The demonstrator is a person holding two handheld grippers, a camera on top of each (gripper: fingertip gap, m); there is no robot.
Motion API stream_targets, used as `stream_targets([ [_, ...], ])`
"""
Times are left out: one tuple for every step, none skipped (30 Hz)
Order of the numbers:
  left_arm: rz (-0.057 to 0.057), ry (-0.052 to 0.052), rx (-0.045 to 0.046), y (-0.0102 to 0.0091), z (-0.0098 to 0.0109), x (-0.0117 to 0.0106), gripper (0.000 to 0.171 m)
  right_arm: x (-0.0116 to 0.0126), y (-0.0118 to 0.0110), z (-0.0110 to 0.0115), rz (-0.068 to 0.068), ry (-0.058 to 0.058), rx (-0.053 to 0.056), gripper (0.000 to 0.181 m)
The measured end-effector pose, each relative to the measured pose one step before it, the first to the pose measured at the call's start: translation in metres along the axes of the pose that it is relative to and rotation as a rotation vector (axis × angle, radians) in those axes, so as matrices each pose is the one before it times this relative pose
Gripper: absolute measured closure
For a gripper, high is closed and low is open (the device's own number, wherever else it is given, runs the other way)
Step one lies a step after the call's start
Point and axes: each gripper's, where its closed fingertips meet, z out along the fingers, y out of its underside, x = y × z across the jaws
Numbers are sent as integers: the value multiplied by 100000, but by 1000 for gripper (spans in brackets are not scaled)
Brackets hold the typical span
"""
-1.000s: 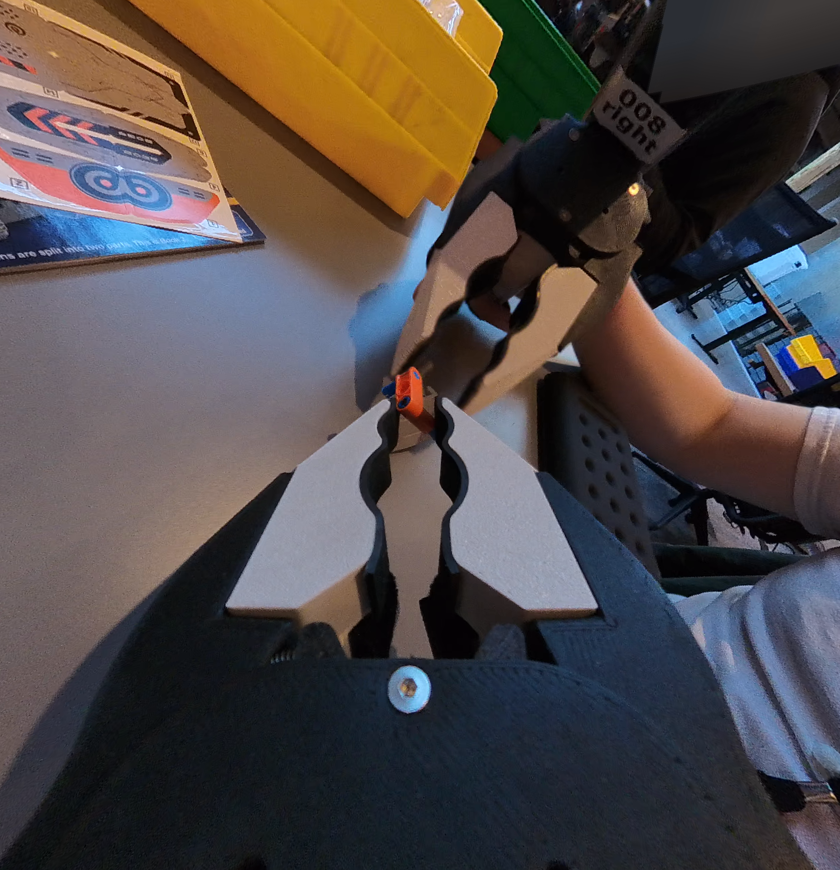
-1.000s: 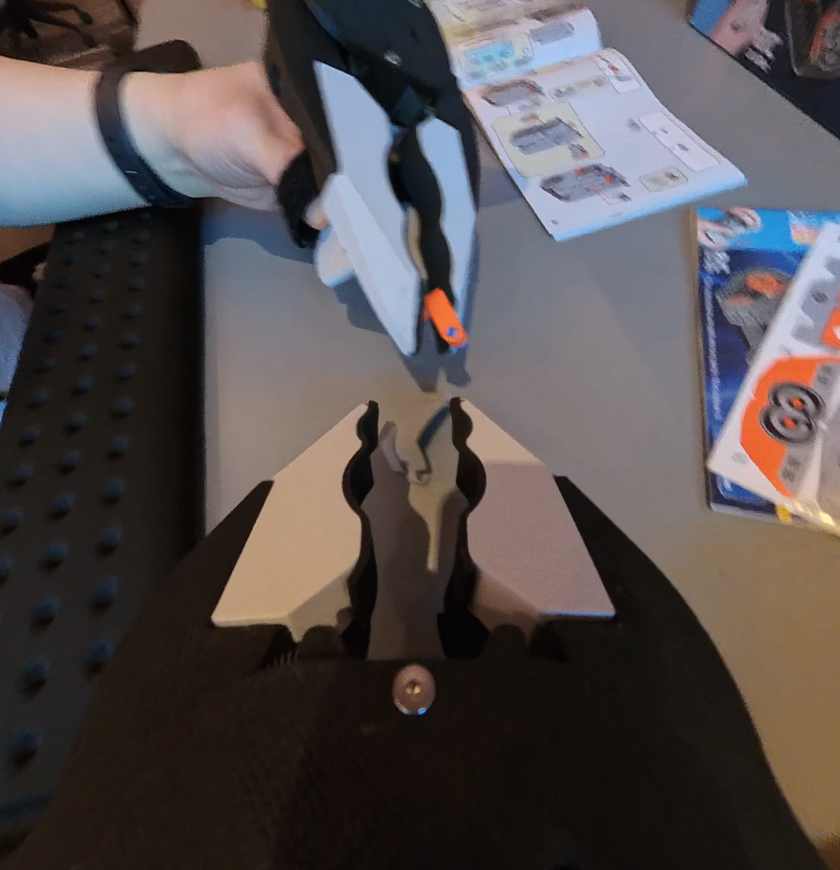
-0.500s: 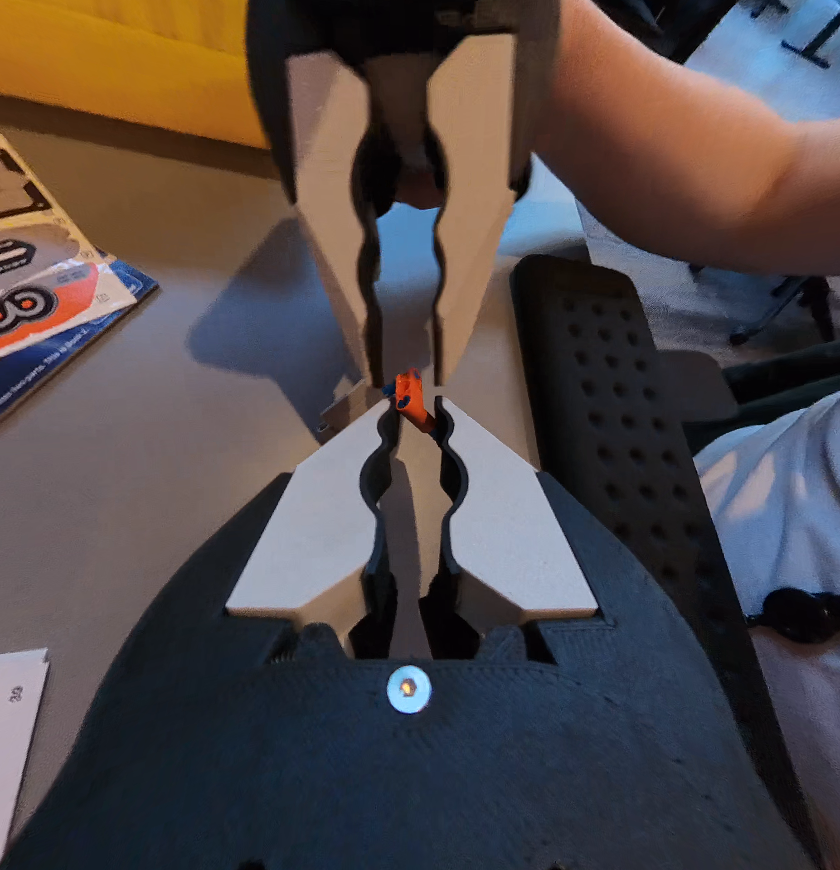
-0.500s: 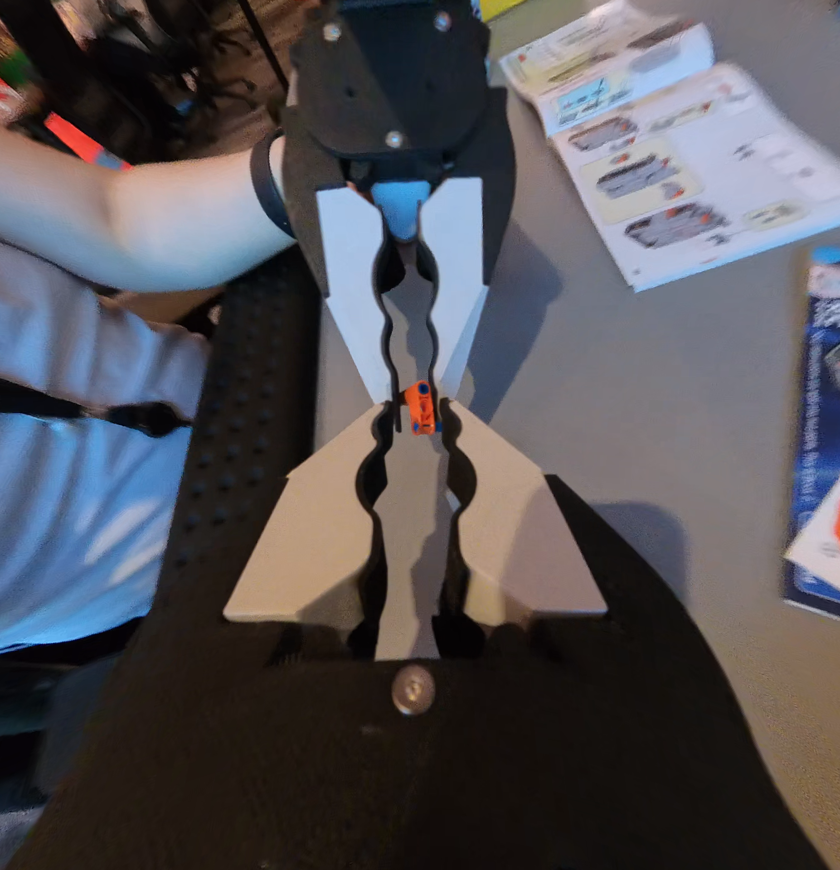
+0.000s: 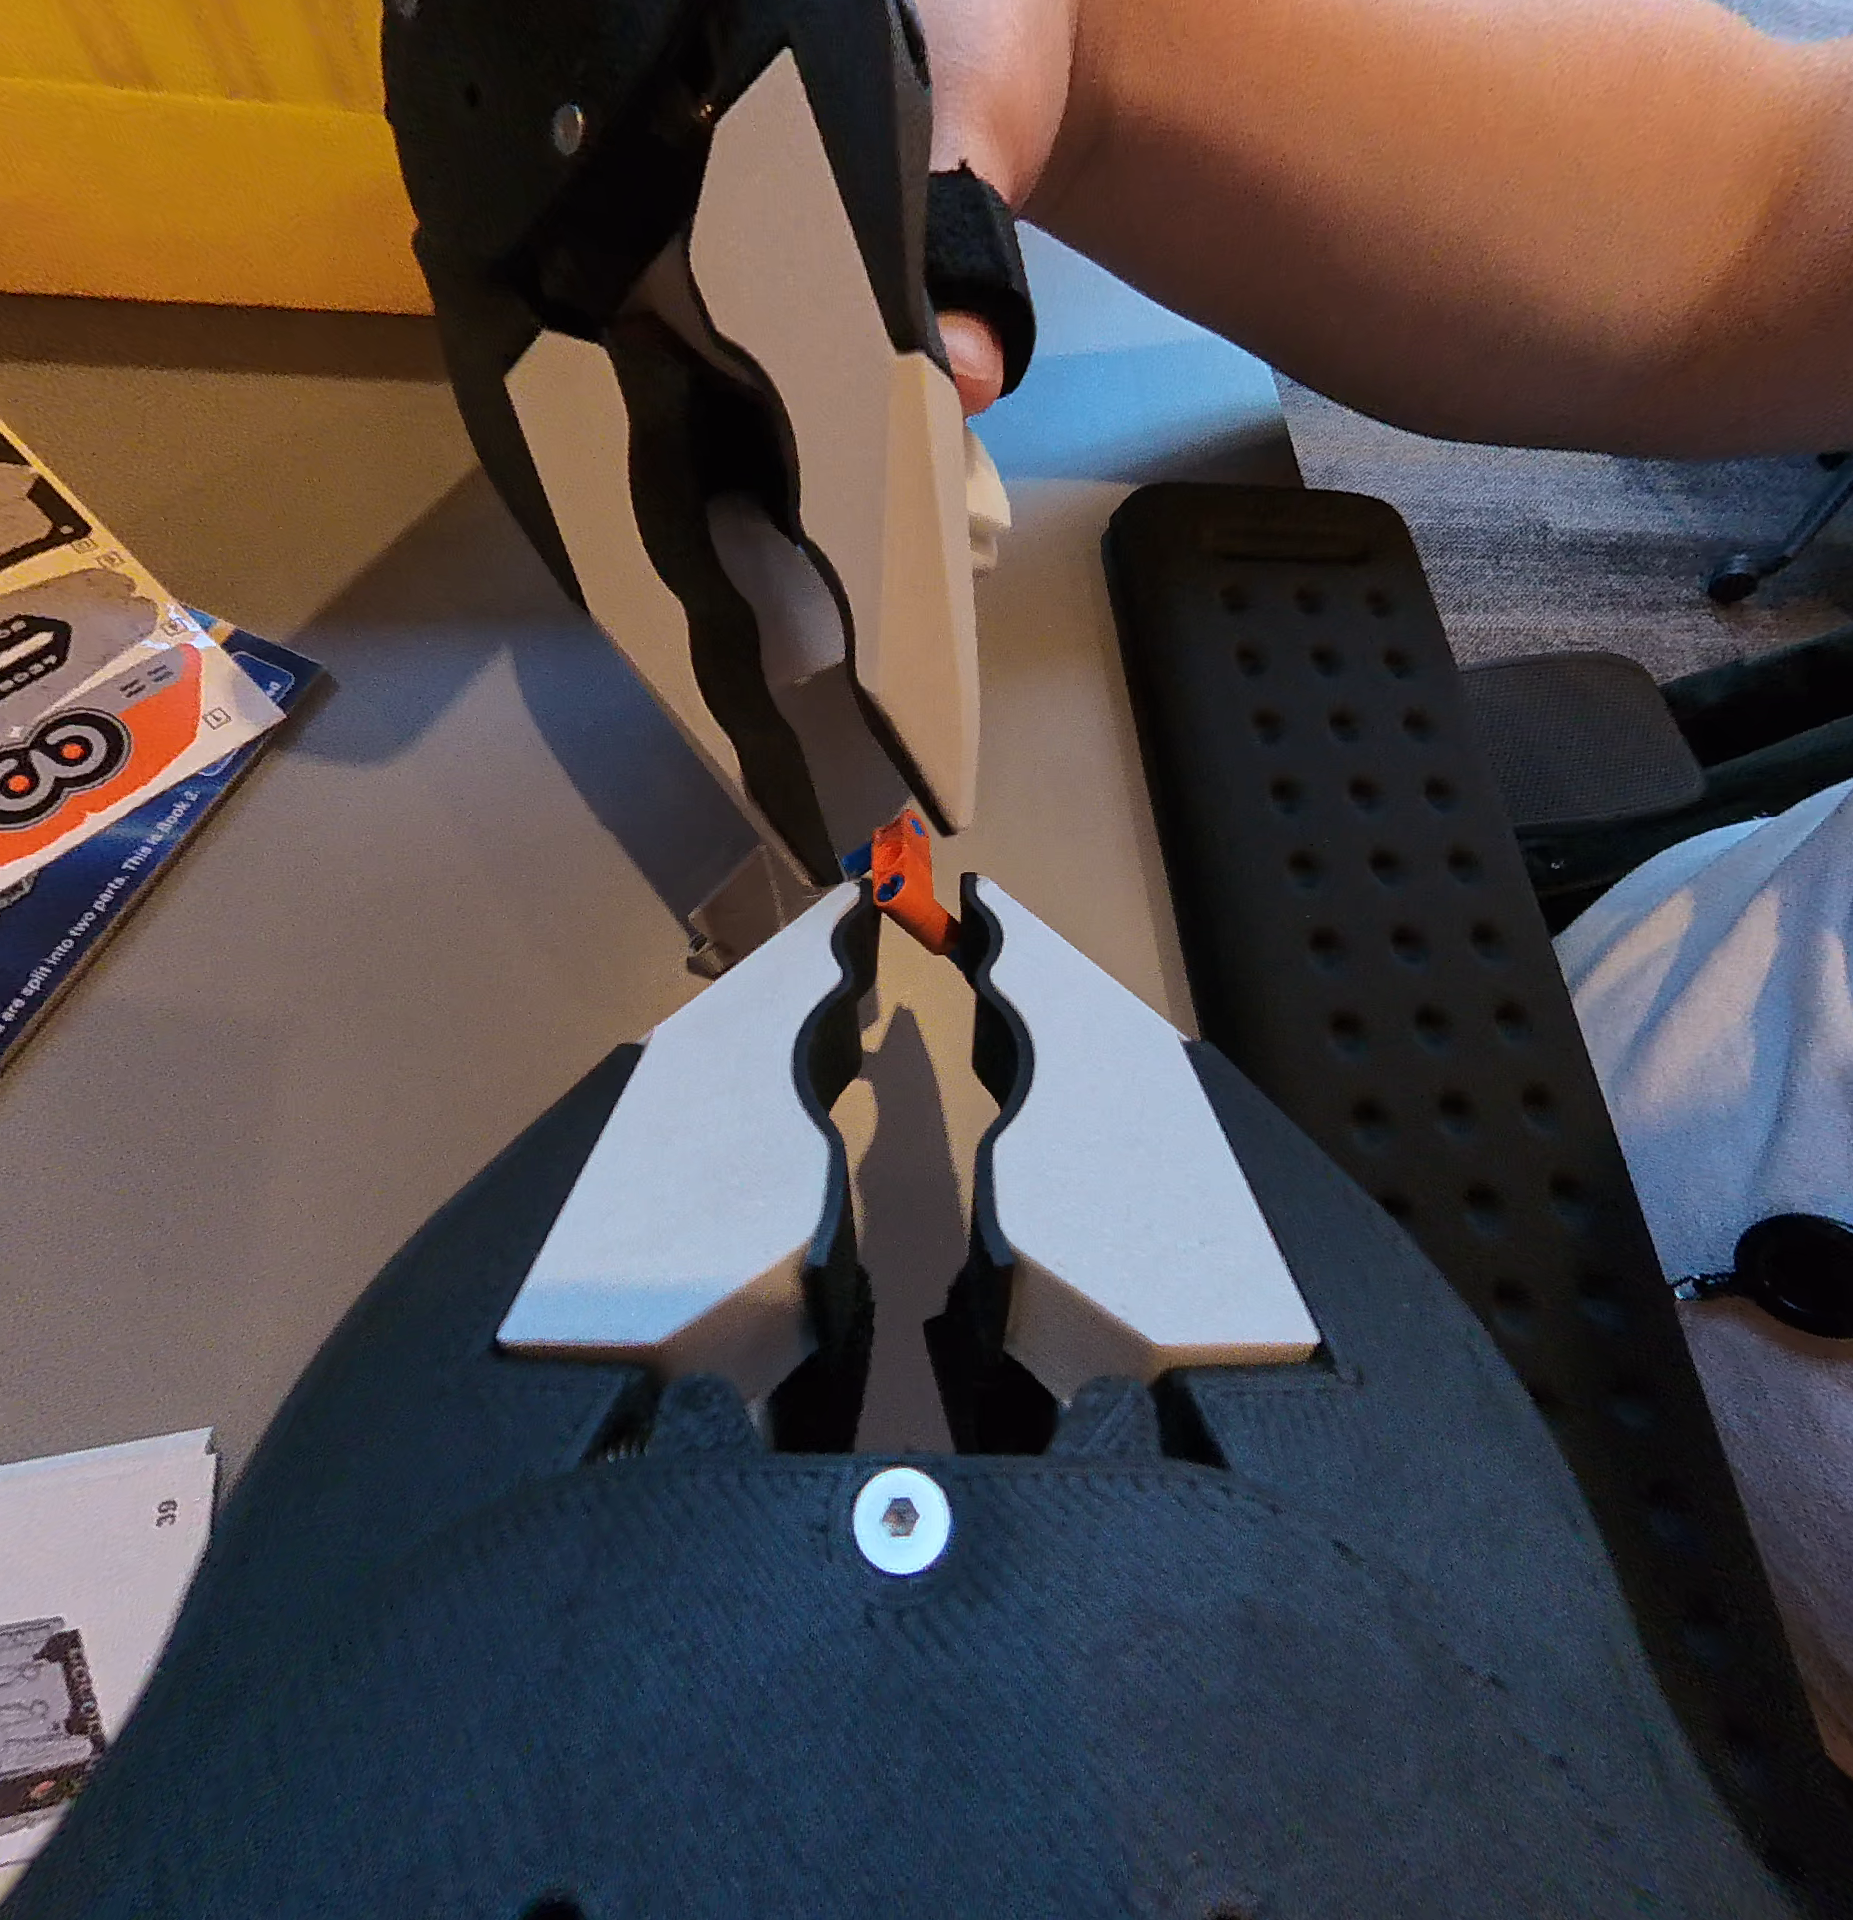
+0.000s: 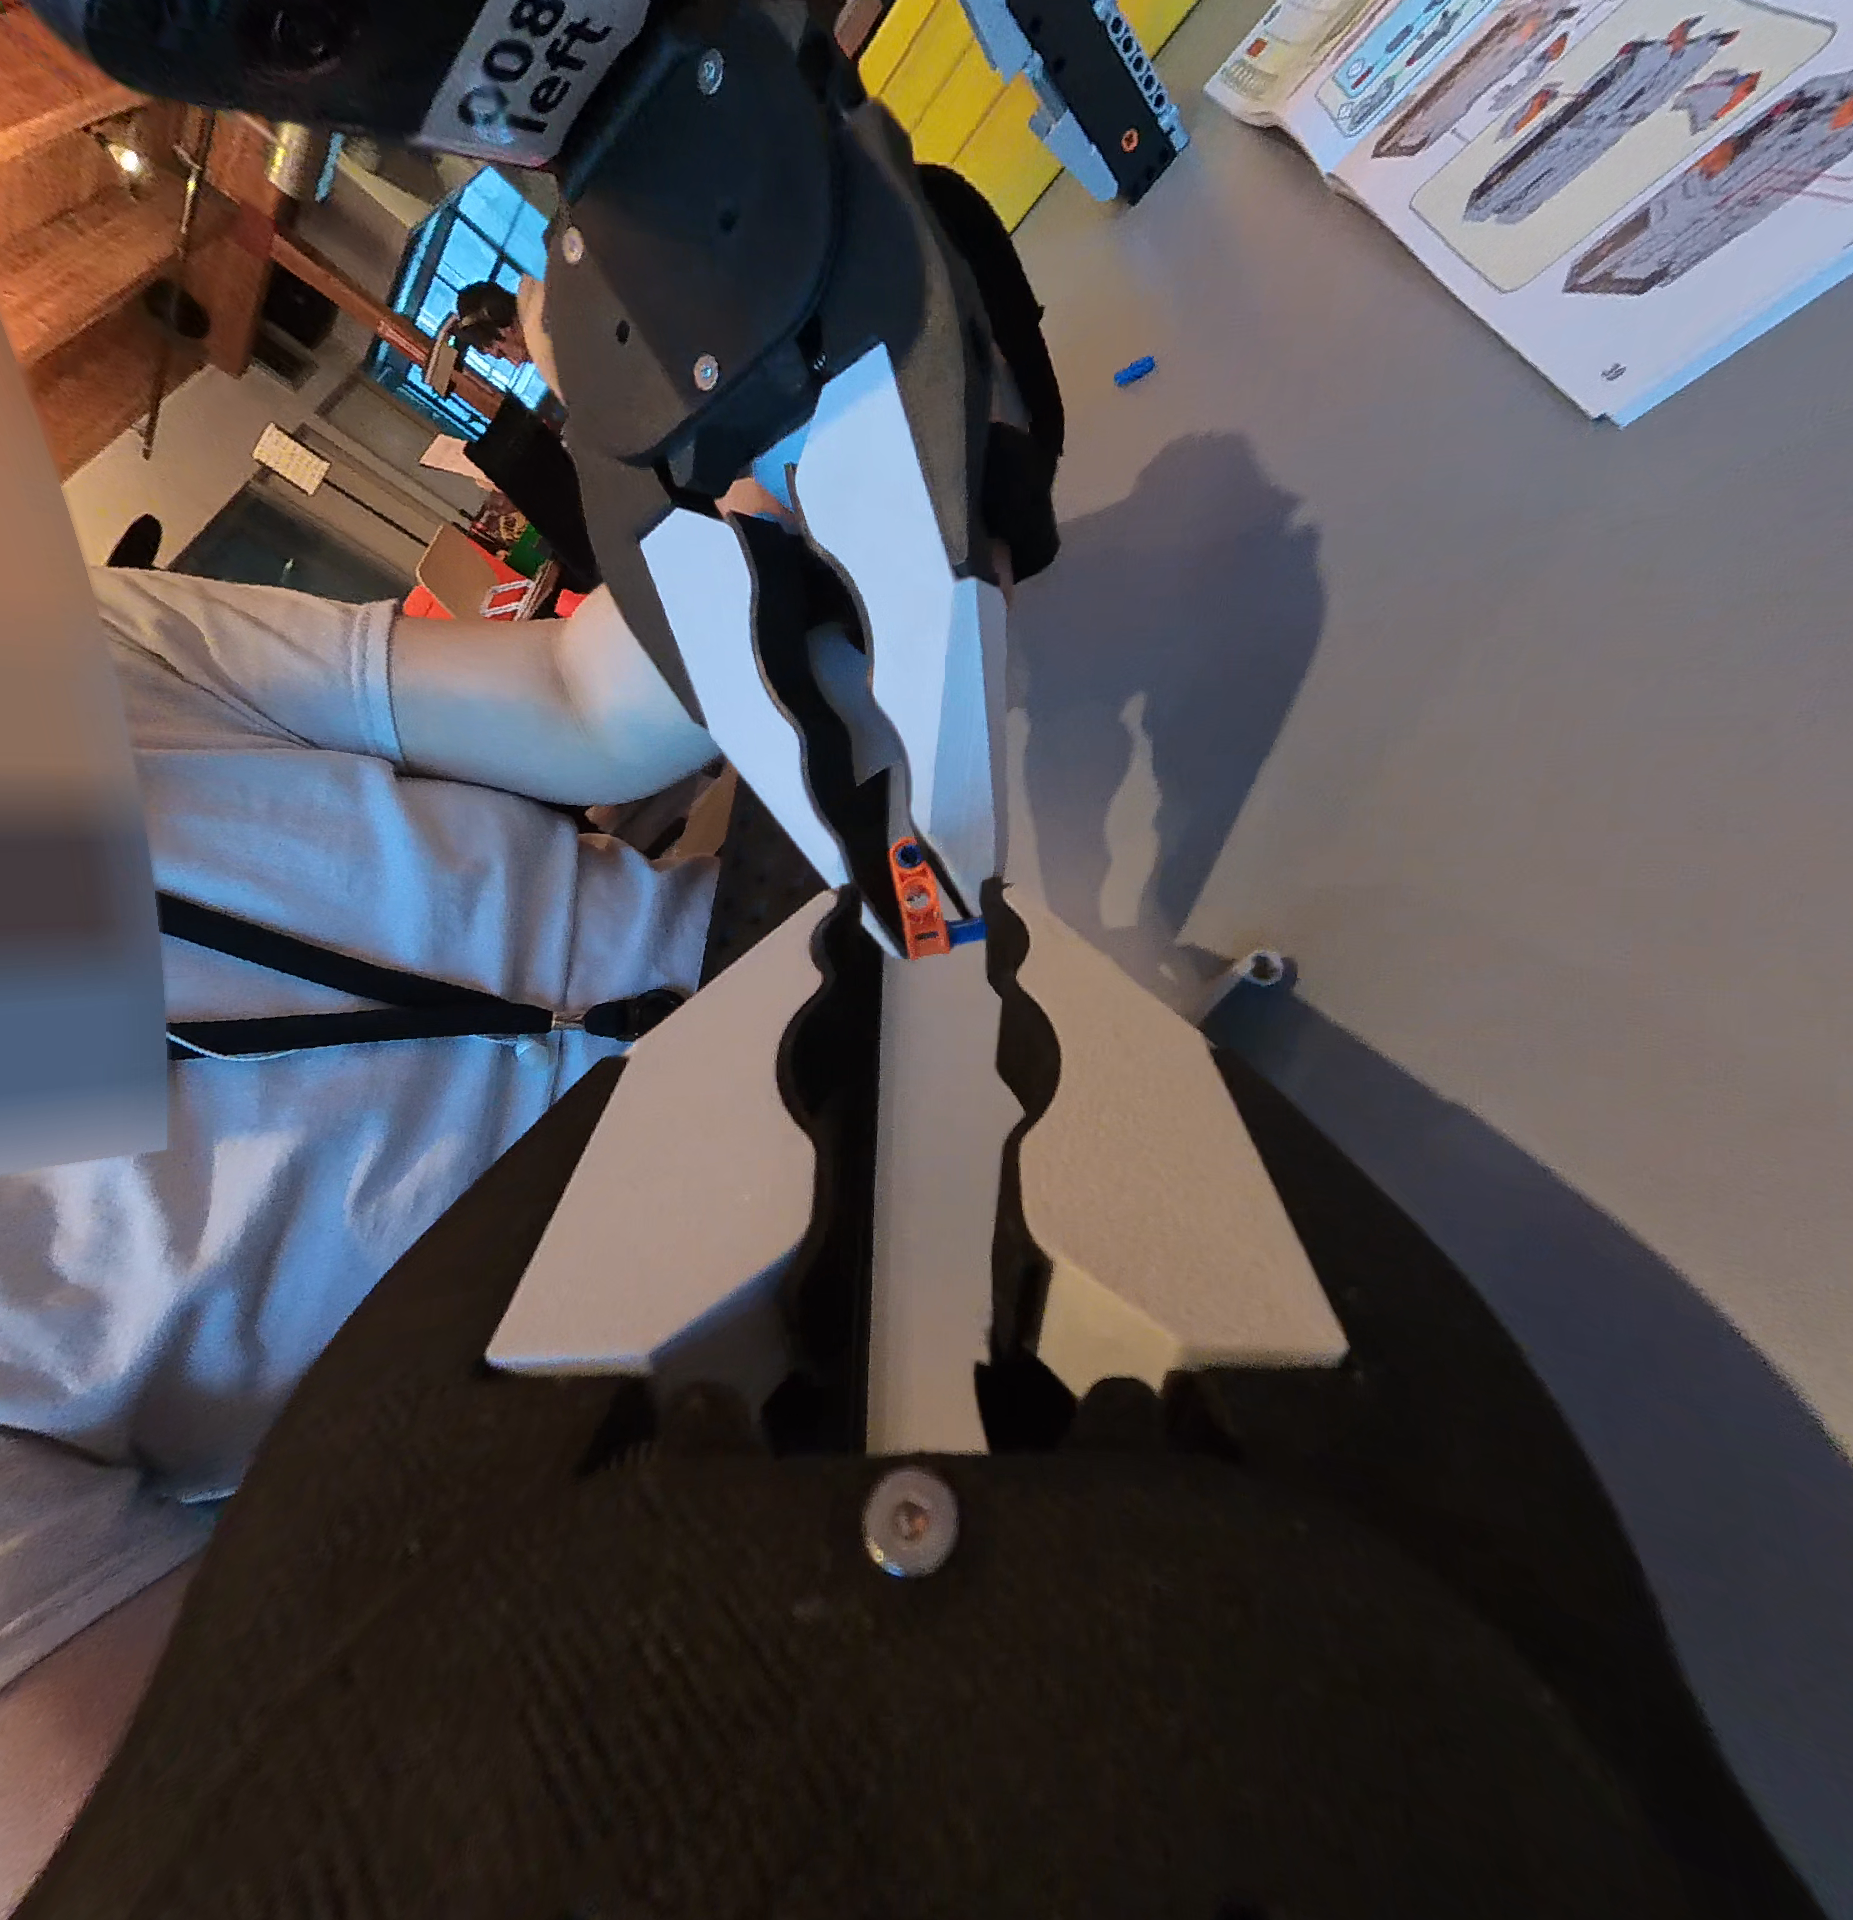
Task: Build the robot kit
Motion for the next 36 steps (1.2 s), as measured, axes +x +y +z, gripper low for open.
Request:
stream_targets([
  [-971,623,561,-32,-136,12,158,137,-105,-83,-661,1606,343,158],
  [-877,-10,577,-37,-129,-63,158,228,-123,-109,-873,2159,470,158],
  [-391,452,844,-86,-93,45,158,70,-141,-69,-654,873,832,157],
  [-68,655,728,-99,-64,113,158,-53,31,41,692,-433,-164,156],
  [204,-148,285,-62,-36,15,158,-25,101,131,1092,-557,-776,156],
  [405,-336,-149,-10,-6,-25,158,20,99,202,449,-256,-638,156],
  [305,565,-588,57,23,110,158,-114,157,221,-260,-951,-1253,161],
  [-7,1065,-938,118,40,176,158,-222,220,145,-1481,-1065,-1879,165],
  [-130,329,-73,33,20,68,158,-25,124,71,-1592,540,-789,165],
  [-547,-133,1283,-84,-52,7,158,-28,20,7,-698,425,-35,165],
  [-1492,-888,2427,-122,-201,-125,157,33,-157,-28,-307,683,1398,166],
  [-2954,-1159,2912,-56,-362,-198,151,187,-431,-80,-548,2084,3524,166],
  [-4303,-1294,2768,91,-463,-216,148,157,-595,-111,-1173,2267,5043,166],
  [-4875,-628,3239,102,-444,-113,151,-201,-703,-171,-1845,753,6119,166],
  [-5324,-1325,2696,121,-412,-220,157,-330,-794,-210,-3589,1001,6932,166],
  [-4437,132,2276,110,-342,17,158,-335,-692,-220,-3668,1333,6126,166],
  [-3137,1925,3039,-82,-266,337,158,-368,-423,-190,-1984,412,3865,166],
  [-2236,2214,3829,-315,-209,429,159,-358,-326,-131,-1446,-140,2953,166],
  [-1797,984,3945,-469,-132,284,160,-158,-361,-97,-1671,803,3054,166],
  [-811,422,3620,-527,-80,220,161,-38,-252,-42,-1271,944,2223,166],
  [299,616,3337,-527,-22,287,163,-203,-126,0,-679,-453,1165,166],
  [583,-399,3027,-517,-26,133,165,-123,-135,23,-232,-319,1223,166],
  [528,-701,2771,-513,-66,53,167,13,-123,14,-106,391,1109,166],
  [530,243,2521,-474,-110,164,171,-33,-89,17,-212,95,904,166],
  [101,775,2259,-423,-102,209,171,-43,-76,10,-70,36,776,166],
  [-326,412,865,-188,-43,100,171,16,-118,-15,-269,518,1087,166],
  [-470,-230,-2,-37,-15,-35,171,-110,-89,-14,-318,-286,864,166],
  [-255,95,-201,56,2,4,171,-113,31,18,-314,-293,0,166],
  [-210,-202,-23,53,-10,-33,171,20,46,-1,-556,499,32,166],
  [-14,-553,703,-23,-45,-87,171,24,44,2,-282,358,122,166],
  [149,148,876,-42,-39,32,171,-54,-31,-16,-265,-101,624,166],
  [2,-177,99,38,-42,-36,171,26,-47,-15,-23,297,650,166],
  [-78,-780,-308,73,-28,-138,170,66,-66,-41,-91,482,662,166],
  [188,-247,-260,49,-14,-43,169,-23,-52,-18,-9,-134,551,166],
  [270,-566,373,-52,-24,-76,167,-62,-39,1,258,-461,434,166],
  [348,-397,963,-157,-40,-37,164,84,0,23,-1,387,128,167],
])
